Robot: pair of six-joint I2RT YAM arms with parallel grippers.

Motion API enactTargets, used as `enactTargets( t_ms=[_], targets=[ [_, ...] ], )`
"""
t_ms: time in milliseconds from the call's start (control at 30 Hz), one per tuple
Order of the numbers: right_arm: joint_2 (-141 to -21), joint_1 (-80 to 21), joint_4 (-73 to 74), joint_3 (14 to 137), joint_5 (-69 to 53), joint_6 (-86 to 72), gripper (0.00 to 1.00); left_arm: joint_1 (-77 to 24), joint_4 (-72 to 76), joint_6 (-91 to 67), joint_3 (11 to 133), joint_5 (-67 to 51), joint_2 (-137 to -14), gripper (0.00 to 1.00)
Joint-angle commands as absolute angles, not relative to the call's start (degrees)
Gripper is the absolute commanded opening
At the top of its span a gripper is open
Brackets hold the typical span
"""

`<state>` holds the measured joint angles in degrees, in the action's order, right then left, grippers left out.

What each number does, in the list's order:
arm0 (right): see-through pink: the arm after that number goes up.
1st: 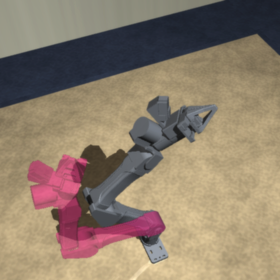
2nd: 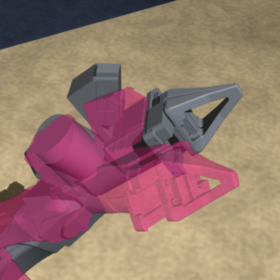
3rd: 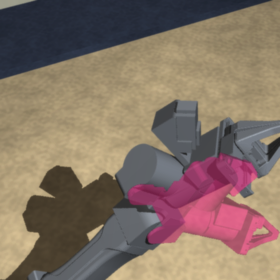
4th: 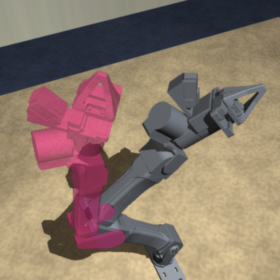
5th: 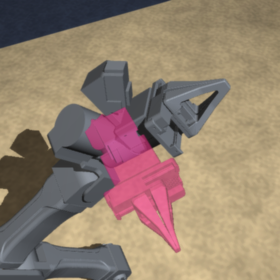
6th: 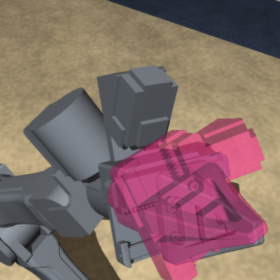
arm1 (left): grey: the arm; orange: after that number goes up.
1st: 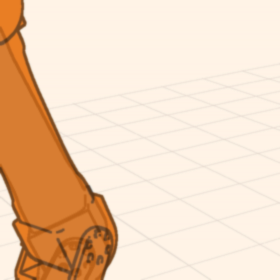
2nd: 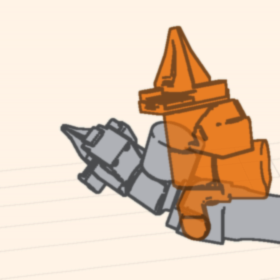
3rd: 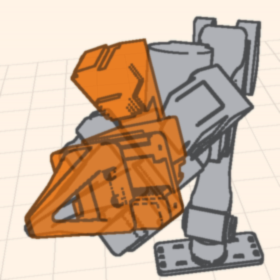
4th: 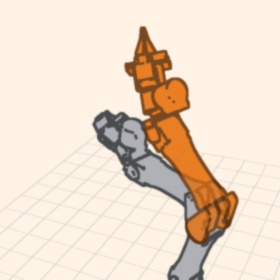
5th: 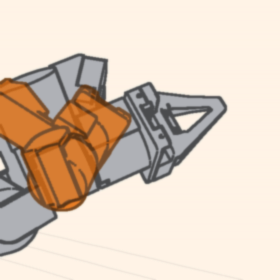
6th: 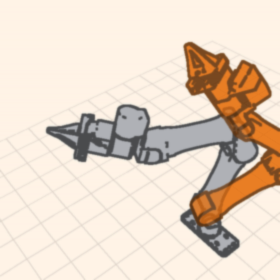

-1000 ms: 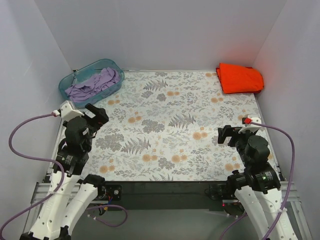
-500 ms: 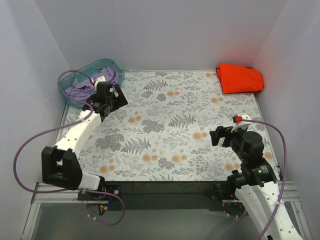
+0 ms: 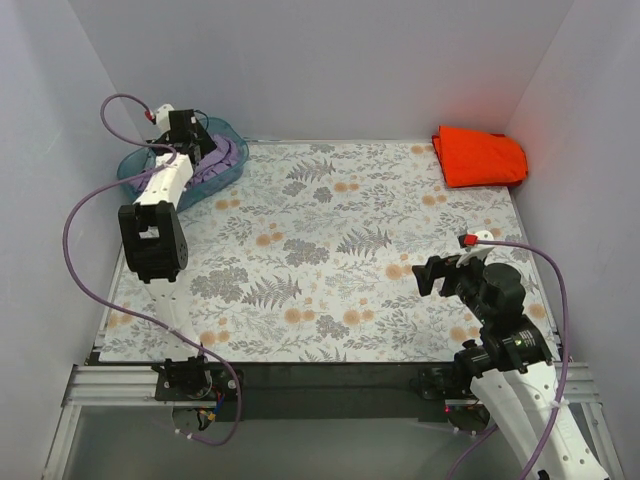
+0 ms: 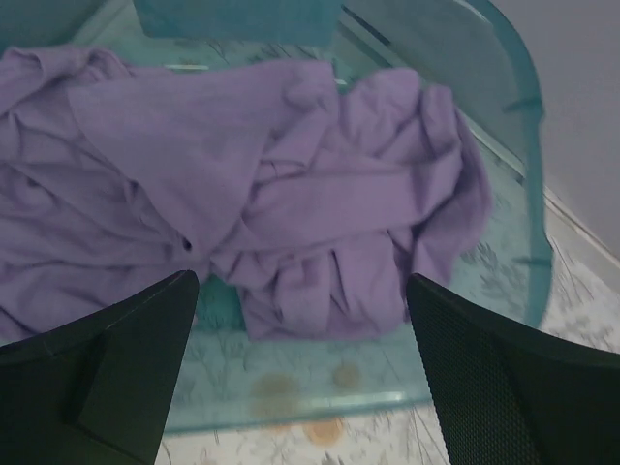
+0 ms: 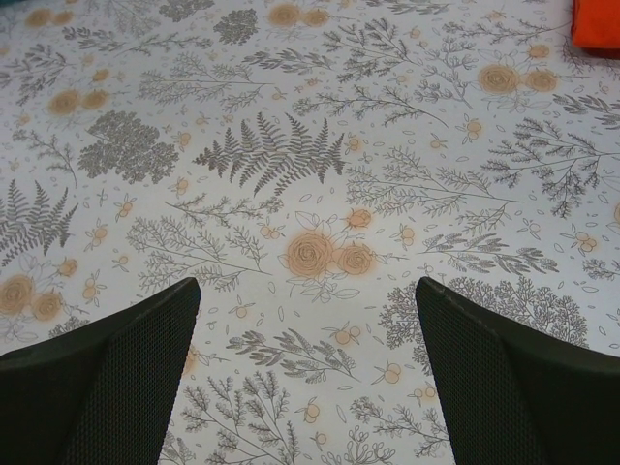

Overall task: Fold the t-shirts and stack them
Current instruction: Grab the tshirt from the pile, then move the tshirt to the center of the board

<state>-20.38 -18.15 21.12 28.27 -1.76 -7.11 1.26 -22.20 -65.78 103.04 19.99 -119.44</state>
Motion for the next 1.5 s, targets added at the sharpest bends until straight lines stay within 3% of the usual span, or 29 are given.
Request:
enactTargets(
  t_ms=[0, 233, 367, 467, 500, 567, 900, 1000, 1333, 1467],
  targets=[
    [-21.0, -18.63, 18.54, 28.13, -2.64, -6.33, 0.98, 3.42, -22.76, -65.13, 110.38, 25.57, -124.61, 0.88],
    [-22.94, -18.9, 18.81, 28.39, -3.08, -6.59, 0.98, 8.26, -19.52, -71.8, 112.06, 20.14, -131.74, 0.87],
    [-24.08, -18.9, 19.16, 28.65, -2.9, -6.94, 0.98, 10.1, -17.41, -73.91, 112.5, 16.0, -134.21, 0.81],
    [-24.78, -18.9, 19.6, 28.83, -2.55, -7.21, 0.98, 10.72, -15.82, -73.83, 112.59, 14.16, -134.39, 0.44],
    [-24.87, -18.81, 19.69, 28.83, -2.46, -7.21, 0.98, 10.81, -15.47, -73.83, 112.59, 13.72, -134.12, 0.2],
    [-24.87, -18.9, 19.86, 28.92, -2.46, -7.3, 0.98, 11.07, -14.59, -73.74, 112.59, 12.84, -132.11, 0.0],
    [-21.89, -18.9, 20.74, 30.49, -1.67, -7.2, 0.97, 6.16, -13.36, -71.65, 119.44, 5.9, -114.45, 0.0],
    [-20.31, -18.81, 21.97, 32.69, -1.76, -9.14, 0.97, -0.07, -13.27, -68.39, 121.55, 5.89, -108.31, 0.0],
    [-13.36, -18.9, 27.24, 40.86, 2.63, -11.16, 0.97, -33.98, -13.8, -56.7, 125.33, 1.67, -95.64, 0.0],
    [-12.66, -18.9, 28.74, 42.71, 4.3, -10.64, 0.97, -36.74, -15.38, -56.6, 123.94, 0.09, -90.72, 0.0]
  ],
)
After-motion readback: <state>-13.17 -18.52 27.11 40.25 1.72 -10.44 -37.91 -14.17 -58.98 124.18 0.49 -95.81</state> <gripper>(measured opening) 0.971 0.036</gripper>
